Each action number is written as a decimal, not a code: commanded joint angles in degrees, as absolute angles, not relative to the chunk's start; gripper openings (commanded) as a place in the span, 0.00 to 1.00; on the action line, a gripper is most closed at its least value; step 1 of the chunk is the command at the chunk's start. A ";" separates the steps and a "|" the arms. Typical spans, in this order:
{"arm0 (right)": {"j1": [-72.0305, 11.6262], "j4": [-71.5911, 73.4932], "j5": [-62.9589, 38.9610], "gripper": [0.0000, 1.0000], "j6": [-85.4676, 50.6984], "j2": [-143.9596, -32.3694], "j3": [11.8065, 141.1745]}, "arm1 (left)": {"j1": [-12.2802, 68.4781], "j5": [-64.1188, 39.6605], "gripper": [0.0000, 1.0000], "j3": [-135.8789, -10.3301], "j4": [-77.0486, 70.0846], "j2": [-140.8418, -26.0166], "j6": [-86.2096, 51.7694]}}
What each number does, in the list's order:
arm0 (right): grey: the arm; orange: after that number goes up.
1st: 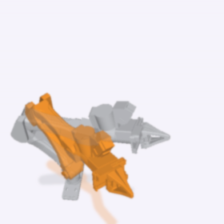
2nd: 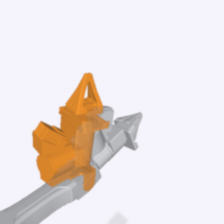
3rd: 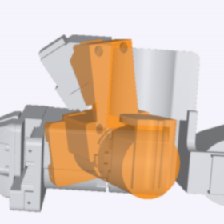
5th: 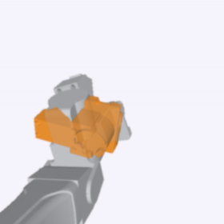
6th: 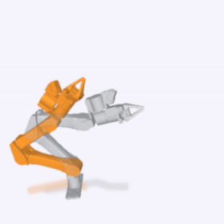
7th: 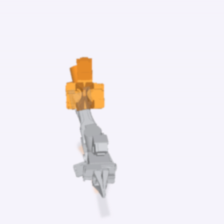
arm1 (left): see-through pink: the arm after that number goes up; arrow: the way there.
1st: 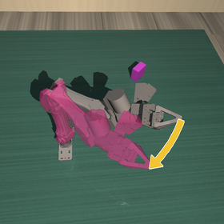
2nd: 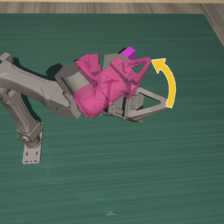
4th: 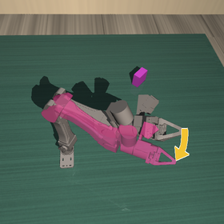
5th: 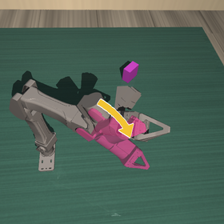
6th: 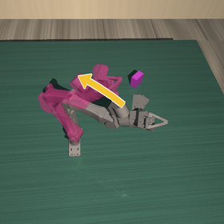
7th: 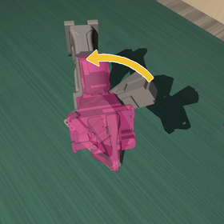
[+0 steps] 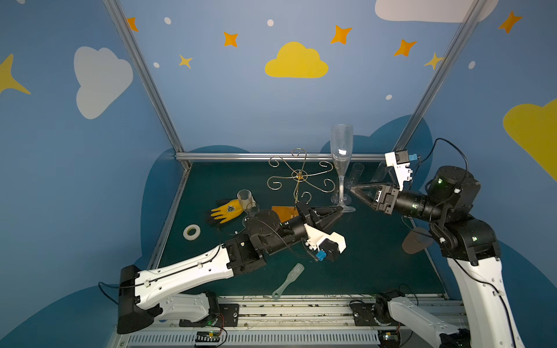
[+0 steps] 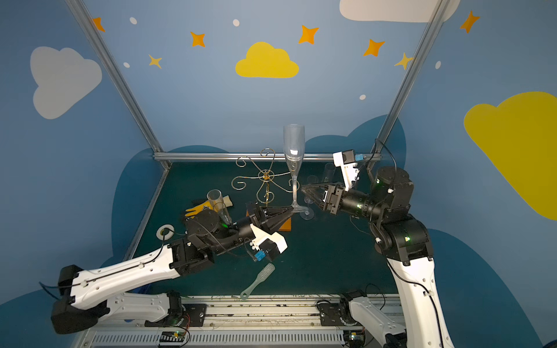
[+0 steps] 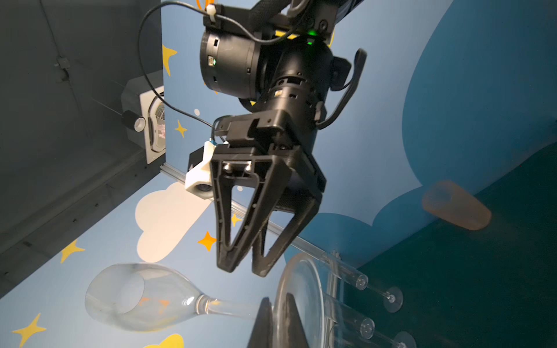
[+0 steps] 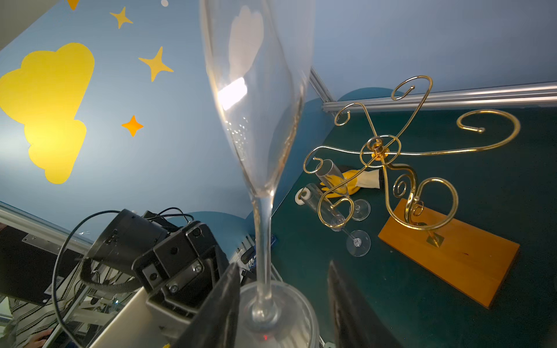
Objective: Take the wine glass off the wine glass rack
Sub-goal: Pick up the wine glass from the wine glass rack.
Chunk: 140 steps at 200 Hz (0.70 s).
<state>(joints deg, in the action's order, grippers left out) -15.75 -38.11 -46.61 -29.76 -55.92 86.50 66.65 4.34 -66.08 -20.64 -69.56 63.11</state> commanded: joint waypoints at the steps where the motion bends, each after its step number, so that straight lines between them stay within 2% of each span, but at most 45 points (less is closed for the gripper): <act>1: -16.61 -38.29 -46.63 0.46 -29.58 -55.25 85.05 | 66.97 5.79 0.03 -66.80 -25.88 -70.41 66.56; 57: -19.57 -36.39 -44.67 0.44 -29.57 -54.55 83.12 | 67.32 5.44 0.03 -66.84 -26.30 -71.87 66.18; 85: -20.85 -36.23 -43.72 0.39 -29.18 -55.19 83.06 | 67.68 5.19 0.03 -66.80 -26.32 -72.07 66.01; 126: -22.42 -35.44 -42.40 0.18 -28.80 -55.63 83.01 | 67.76 4.44 0.03 -66.37 -25.70 -71.42 66.24; 140: -22.57 -35.34 -42.24 0.08 -28.57 -55.63 83.08 | 67.72 4.48 0.03 -66.27 -25.42 -71.30 66.35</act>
